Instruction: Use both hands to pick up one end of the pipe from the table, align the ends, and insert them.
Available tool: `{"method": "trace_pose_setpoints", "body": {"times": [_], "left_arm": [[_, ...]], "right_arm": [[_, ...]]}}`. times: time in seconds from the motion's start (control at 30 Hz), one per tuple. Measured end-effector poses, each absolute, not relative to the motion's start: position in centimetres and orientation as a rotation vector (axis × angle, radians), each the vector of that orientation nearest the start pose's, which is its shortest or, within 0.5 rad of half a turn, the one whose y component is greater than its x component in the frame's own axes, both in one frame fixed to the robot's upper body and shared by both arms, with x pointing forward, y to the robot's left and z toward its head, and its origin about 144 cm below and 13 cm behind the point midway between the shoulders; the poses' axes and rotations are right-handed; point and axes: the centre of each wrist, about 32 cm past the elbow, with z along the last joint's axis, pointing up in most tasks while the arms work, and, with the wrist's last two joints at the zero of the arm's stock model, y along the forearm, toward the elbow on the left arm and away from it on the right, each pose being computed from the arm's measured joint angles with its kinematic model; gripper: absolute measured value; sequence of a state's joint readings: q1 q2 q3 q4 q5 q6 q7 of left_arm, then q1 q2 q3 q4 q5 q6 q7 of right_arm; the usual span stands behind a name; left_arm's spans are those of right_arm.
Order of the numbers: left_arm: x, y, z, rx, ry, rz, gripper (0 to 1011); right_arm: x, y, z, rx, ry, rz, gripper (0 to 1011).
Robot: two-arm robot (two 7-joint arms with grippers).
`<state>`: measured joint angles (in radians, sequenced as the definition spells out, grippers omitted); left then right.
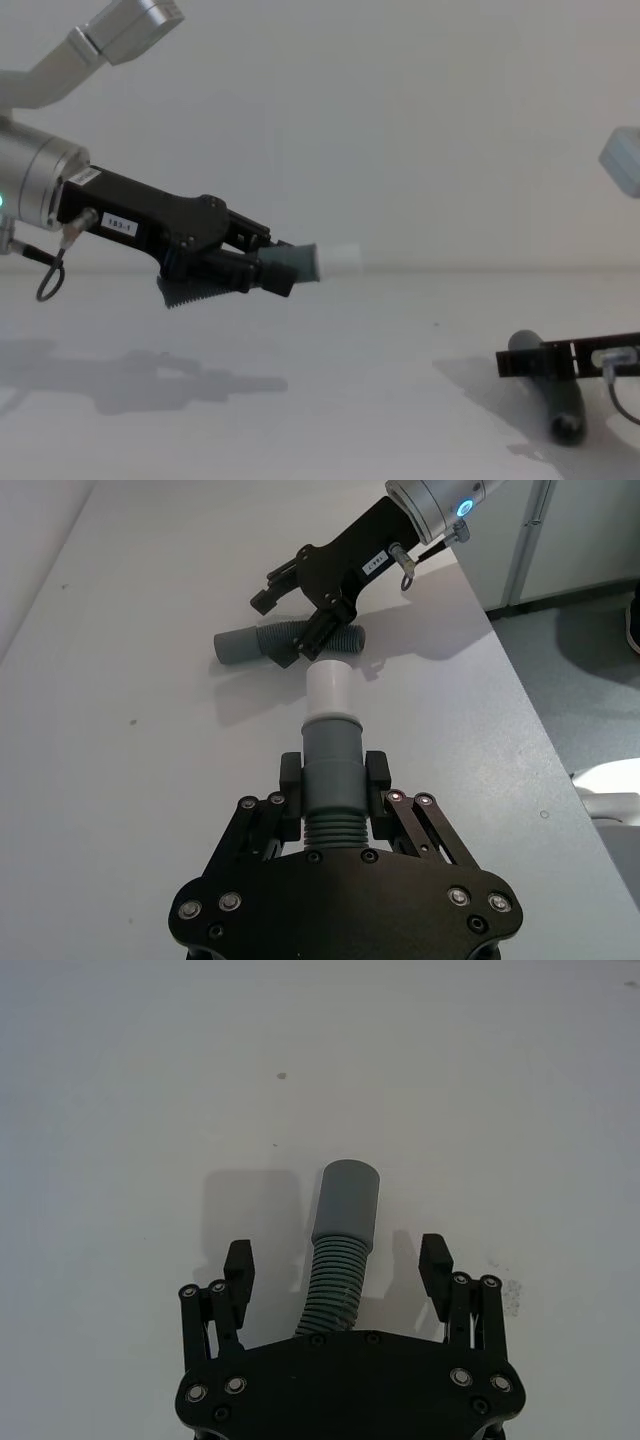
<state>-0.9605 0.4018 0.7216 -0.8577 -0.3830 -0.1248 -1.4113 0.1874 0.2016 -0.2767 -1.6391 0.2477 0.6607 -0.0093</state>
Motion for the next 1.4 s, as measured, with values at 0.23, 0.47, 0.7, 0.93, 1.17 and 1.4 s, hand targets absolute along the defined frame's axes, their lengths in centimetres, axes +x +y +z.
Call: {"method": "trace_pose_setpoints", "body": {"times": [0.23,0.47,0.7,0.93,1.17,1.4], "left_arm": [[66.91,27.58,129.05,0.375,-0.203,-0.069,331],[66.91,27.57,129.06,0.375,-0.203,-0.069,331],[66.91,27.57,129.05,0.375,-0.203,-0.069,331],[66.91,27.57,129.05,0.375,-0.203,-0.069,331],[66.91,27.57,129.05,0.375,-0.203,-0.069,331],[66.91,27.57,129.05,0.375,-0.203,-0.069,331]], "right_arm": [[49.73,-19.58,120.74,-0.415,0.303,-1.265,1004],[49.91,-19.69,120.62,-0.424,0.305,-1.265,911],[49.96,-19.78,120.56,-0.433,0.307,-1.26,713],[49.96,-19.88,120.53,-0.44,0.309,-1.252,484],[49.93,-19.94,120.49,-0.438,0.309,-1.244,270],[49.99,-20.27,120.37,-0.41,0.28,-1.226,236]]}}
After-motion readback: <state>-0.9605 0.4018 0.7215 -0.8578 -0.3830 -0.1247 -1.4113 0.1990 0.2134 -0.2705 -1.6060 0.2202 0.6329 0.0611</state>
